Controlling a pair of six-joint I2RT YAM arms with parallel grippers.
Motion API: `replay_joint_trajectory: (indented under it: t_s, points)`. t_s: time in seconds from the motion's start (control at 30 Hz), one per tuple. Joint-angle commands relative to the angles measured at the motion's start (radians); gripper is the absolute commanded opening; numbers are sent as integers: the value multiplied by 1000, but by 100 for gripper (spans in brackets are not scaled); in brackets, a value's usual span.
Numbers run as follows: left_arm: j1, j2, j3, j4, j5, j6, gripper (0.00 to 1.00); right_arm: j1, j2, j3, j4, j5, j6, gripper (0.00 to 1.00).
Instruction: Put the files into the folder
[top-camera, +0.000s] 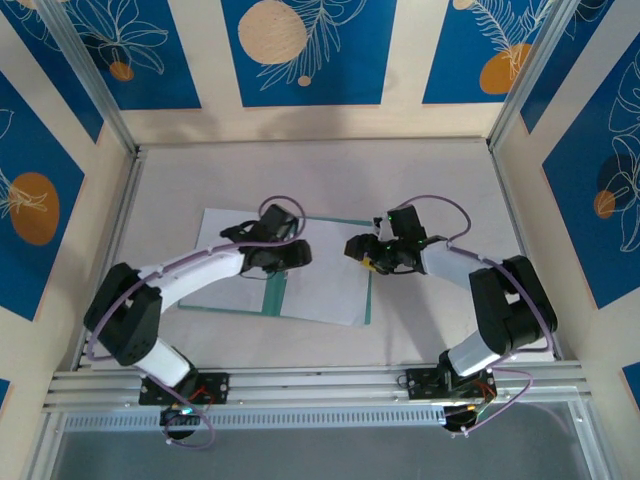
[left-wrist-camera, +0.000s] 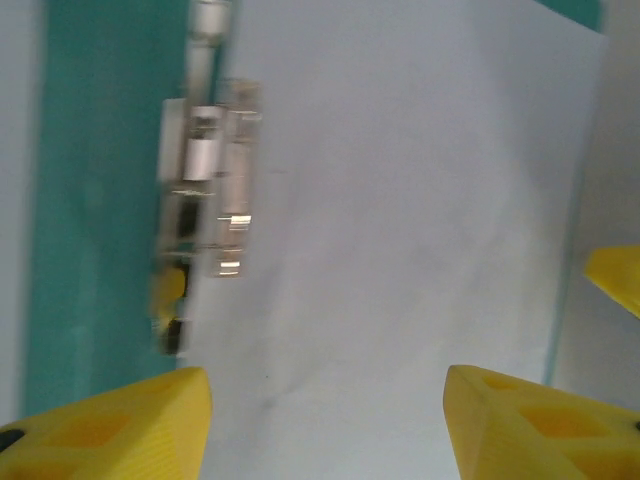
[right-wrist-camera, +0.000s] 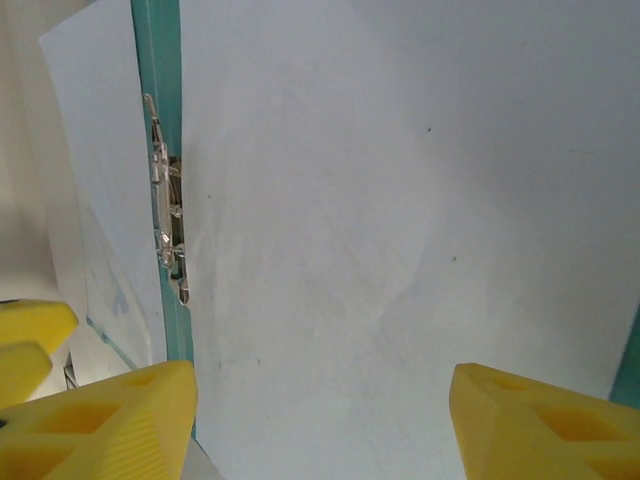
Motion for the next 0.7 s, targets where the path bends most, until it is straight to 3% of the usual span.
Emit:
replay_joint_trajectory:
  t_s: [0.0,0.27,0.67]
  points:
    - [64,-71,-80,-20,9,7,63,16,35,31,13,11,15,68]
    - [151,-150,-159,-29,22,29,63,23,99,57,29,29,16,68]
    - [163,-144,-169,-13,47,31,62,21,134,76,33,39,8,68]
